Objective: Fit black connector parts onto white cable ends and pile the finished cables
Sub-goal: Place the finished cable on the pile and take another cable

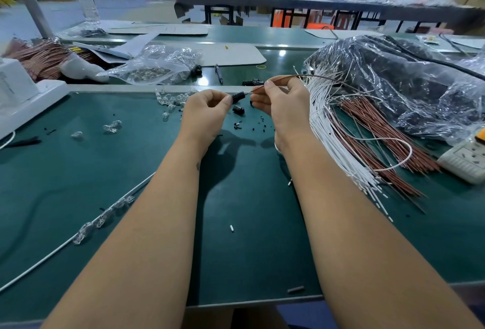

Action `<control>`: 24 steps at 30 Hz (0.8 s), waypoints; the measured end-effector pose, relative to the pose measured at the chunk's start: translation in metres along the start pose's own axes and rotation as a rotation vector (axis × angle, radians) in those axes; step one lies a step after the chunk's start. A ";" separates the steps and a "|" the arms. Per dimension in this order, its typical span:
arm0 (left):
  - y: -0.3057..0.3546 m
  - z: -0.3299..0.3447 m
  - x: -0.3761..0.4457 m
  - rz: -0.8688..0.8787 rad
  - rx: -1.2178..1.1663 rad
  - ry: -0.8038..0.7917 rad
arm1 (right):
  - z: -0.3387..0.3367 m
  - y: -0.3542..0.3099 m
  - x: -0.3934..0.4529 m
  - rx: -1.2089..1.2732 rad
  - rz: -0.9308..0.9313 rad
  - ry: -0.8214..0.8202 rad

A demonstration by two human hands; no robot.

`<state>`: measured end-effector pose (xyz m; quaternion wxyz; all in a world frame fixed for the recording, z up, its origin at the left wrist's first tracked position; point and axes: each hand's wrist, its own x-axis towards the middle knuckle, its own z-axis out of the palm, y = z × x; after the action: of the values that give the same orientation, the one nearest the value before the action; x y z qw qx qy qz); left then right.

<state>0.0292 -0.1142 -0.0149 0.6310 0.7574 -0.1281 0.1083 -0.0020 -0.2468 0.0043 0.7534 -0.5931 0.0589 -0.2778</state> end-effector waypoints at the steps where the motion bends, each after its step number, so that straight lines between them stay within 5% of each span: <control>1: 0.000 0.000 0.000 0.000 -0.003 -0.002 | 0.000 0.001 0.000 -0.012 0.004 -0.008; 24: 0.006 -0.001 -0.001 0.019 0.007 -0.021 | 0.003 0.002 -0.006 -0.217 0.070 -0.248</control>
<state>0.0268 -0.1146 -0.0099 0.6258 0.7596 -0.1415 0.1065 -0.0050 -0.2409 0.0023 0.6955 -0.6984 0.0157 -0.1683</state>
